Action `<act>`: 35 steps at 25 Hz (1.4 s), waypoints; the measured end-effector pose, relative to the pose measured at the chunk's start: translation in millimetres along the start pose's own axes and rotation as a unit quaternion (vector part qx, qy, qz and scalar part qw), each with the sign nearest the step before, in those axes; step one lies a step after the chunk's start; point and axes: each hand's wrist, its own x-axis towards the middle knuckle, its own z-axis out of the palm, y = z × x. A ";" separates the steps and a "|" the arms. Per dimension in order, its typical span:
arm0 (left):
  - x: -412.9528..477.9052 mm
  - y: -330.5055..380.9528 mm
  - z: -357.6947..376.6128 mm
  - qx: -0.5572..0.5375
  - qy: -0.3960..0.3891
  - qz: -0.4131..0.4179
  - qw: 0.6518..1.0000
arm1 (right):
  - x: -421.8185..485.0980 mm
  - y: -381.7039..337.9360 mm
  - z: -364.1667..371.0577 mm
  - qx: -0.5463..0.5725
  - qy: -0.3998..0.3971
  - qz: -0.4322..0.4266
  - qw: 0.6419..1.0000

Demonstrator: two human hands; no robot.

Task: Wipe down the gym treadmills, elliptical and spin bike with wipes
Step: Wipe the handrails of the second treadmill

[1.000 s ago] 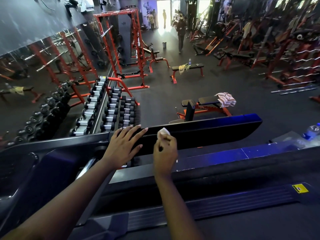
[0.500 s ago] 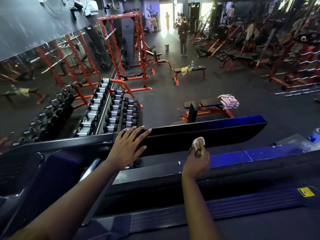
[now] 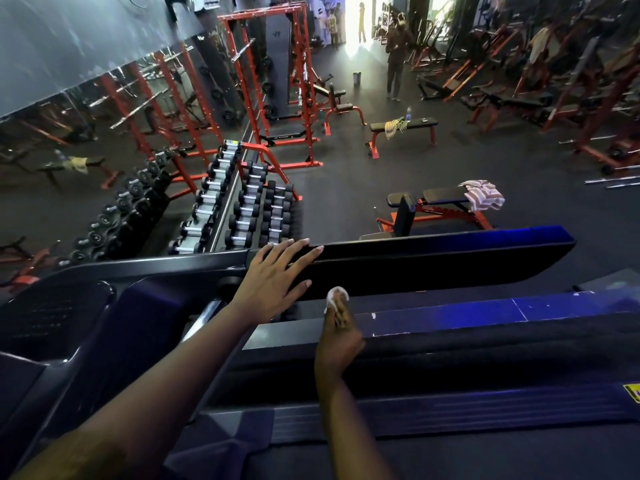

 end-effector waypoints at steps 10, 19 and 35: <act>-63.0 20.0 -40.4 -0.003 -0.061 -0.276 0.959 | 32.8 -62.1 -47.4 -0.054 -0.267 -0.154 0.950; -117.7 43.0 -68.0 0.099 -0.134 -0.397 0.903 | 91.5 -109.1 7.0 -0.206 -0.449 -0.653 0.574; -113.7 44.6 -59.3 0.159 -0.137 -0.387 0.898 | 167.3 -89.4 13.4 -0.198 -0.429 -0.871 0.135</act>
